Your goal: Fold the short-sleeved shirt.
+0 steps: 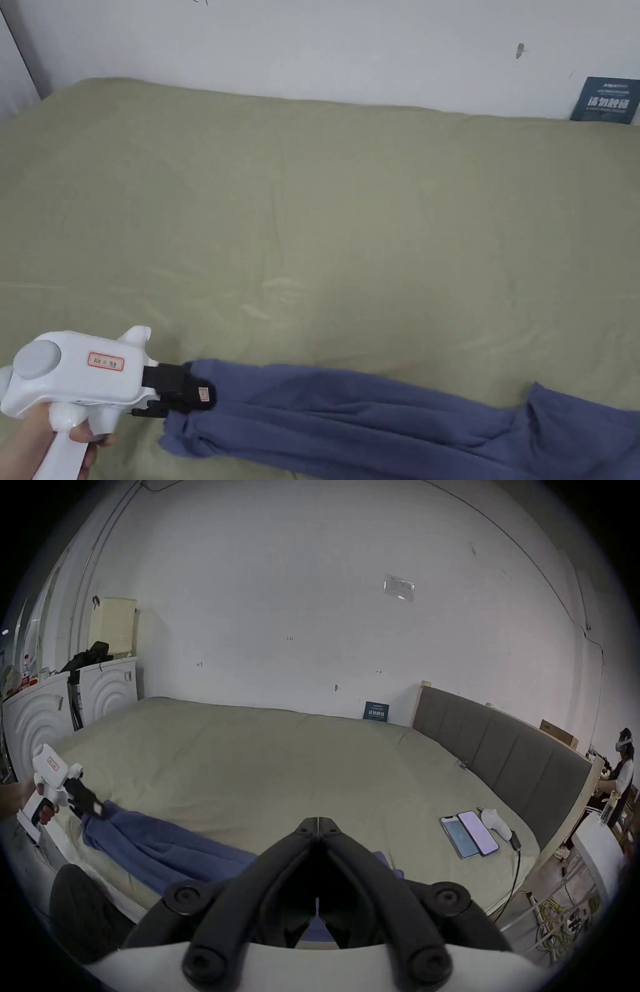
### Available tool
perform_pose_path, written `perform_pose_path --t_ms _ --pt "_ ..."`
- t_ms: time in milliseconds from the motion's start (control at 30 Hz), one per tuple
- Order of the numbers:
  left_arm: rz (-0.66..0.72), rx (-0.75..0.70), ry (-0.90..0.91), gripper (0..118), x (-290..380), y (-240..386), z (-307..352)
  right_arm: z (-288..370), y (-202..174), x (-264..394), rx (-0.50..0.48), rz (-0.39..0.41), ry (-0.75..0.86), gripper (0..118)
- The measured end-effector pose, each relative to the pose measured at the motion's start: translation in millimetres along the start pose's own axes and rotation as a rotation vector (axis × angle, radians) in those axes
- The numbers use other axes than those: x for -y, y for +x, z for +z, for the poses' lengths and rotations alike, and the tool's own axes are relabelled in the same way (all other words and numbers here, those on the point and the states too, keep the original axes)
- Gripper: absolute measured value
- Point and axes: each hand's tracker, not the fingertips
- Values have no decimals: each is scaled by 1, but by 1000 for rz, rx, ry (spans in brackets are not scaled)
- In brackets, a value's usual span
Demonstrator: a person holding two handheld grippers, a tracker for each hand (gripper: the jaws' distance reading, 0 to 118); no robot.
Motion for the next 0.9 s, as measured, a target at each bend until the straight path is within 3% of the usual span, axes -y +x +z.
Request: perform_pose_path --t_ms 233,533,667,900 --pt "59 12 90 6 5 -3 40 7 4 -7 -11 -7 28 0" --pt "96 -97 202 6 23 -21 114 7 3 -11 -59 -24 54 0" --pt "32 -104 210 6 29 13 113 7 2 -12 -63 -21 57 0" --pt "-228 -136 203 6 47 129 83 11 9 -8 -56 -32 50 0"
